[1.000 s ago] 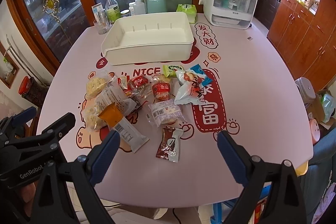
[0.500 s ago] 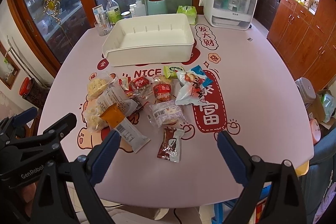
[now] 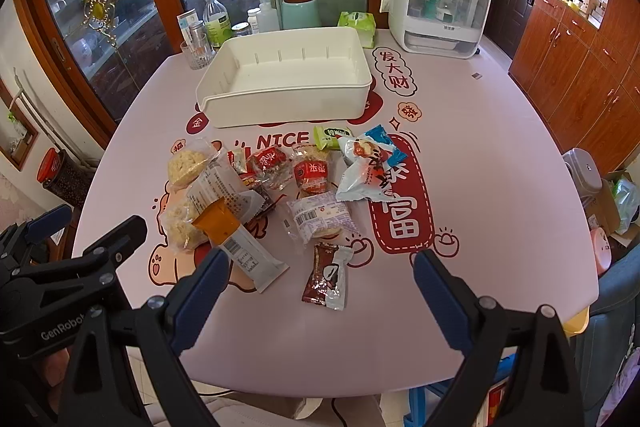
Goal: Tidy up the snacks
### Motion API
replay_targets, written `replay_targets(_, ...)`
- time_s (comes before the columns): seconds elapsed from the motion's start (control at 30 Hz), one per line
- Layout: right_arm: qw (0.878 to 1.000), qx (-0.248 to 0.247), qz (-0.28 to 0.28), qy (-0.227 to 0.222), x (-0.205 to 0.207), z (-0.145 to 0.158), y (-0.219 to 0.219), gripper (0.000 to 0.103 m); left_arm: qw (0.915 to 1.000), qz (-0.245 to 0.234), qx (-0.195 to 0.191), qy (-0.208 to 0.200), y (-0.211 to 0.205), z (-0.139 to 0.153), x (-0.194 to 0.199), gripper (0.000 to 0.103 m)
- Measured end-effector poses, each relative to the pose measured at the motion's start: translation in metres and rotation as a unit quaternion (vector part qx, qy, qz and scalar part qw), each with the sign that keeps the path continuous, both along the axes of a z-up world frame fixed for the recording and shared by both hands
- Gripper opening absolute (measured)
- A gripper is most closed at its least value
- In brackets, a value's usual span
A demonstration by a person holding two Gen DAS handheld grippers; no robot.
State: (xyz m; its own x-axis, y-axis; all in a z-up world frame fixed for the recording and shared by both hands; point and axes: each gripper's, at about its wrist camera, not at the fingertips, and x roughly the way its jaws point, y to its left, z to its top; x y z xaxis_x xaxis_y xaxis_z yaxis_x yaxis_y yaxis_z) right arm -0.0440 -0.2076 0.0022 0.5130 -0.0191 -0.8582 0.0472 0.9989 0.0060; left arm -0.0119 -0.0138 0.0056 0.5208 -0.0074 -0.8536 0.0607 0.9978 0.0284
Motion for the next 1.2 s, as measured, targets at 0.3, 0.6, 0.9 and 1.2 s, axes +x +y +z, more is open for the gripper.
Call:
replay_targets(0.3,1.0,0.0,0.0,0.0,0.0,0.0,0.001,0.095,1.0,0.0,0.0,0.0,0.0,0.0,0.0,0.102)
replay_targets(0.6,1.0,-0.003,-0.007,0.003,-0.002,0.0,0.011,0.095,0.9999,-0.01,0.0,0.004,0.012,-0.002,0.001,0.102)
replay_targets(0.9,1.0,-0.006,-0.021,0.003,-0.007,-0.003,0.025,0.095,0.9996,-0.027,0.001,0.003,0.025,-0.006,0.001,0.102)
replay_targets(1.2,0.999,-0.01,-0.036,0.011,-0.01,-0.012,0.04,0.095,0.9988,-0.047,0.005,0.012,0.038,-0.018,0.003,0.102)
